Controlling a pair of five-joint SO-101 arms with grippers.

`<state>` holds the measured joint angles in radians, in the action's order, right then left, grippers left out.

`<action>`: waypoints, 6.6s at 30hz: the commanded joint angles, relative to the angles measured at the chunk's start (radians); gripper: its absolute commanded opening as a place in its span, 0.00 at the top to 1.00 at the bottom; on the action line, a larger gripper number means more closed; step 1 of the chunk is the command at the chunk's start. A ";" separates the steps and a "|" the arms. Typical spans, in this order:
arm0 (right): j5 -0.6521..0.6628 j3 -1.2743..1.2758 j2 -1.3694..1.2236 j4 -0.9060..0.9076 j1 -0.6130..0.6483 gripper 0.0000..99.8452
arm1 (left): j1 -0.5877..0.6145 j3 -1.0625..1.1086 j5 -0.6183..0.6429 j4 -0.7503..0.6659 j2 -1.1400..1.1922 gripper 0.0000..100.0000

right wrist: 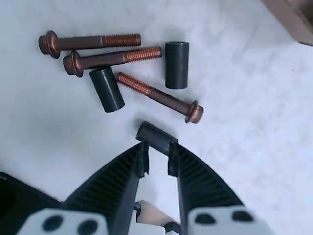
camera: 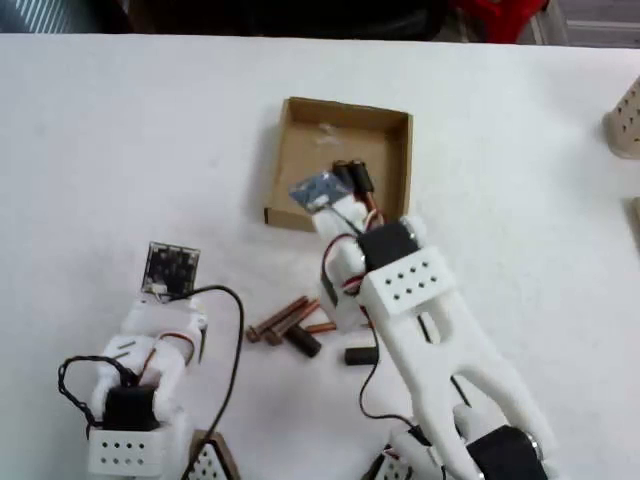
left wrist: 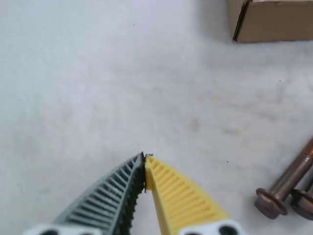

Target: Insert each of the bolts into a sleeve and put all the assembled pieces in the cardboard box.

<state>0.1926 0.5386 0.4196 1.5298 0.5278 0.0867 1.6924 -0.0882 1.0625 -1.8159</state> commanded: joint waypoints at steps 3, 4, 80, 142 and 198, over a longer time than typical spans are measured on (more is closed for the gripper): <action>-0.081 0.149 0.039 -0.197 0.047 0.94 | 0.005 0.002 -0.008 0.006 -0.008 0.98; -0.086 0.164 0.039 -0.222 0.050 0.94 | 0.005 0.002 -0.008 0.006 -0.008 0.98; 0.106 0.121 -0.200 -0.392 -0.196 0.98 | 0.022 -0.002 0.000 0.000 -0.008 0.98; 0.181 0.170 -0.194 -0.479 -0.257 0.98 | -0.633 -0.690 0.577 -0.034 1.199 0.98; 0.100 0.061 -0.285 -0.452 -0.377 0.98 | -0.251 -0.661 0.706 -0.637 1.501 0.97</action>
<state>0.2969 0.6444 0.1250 1.0710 0.1565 -0.1711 1.0710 0.6068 0.4826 -0.3092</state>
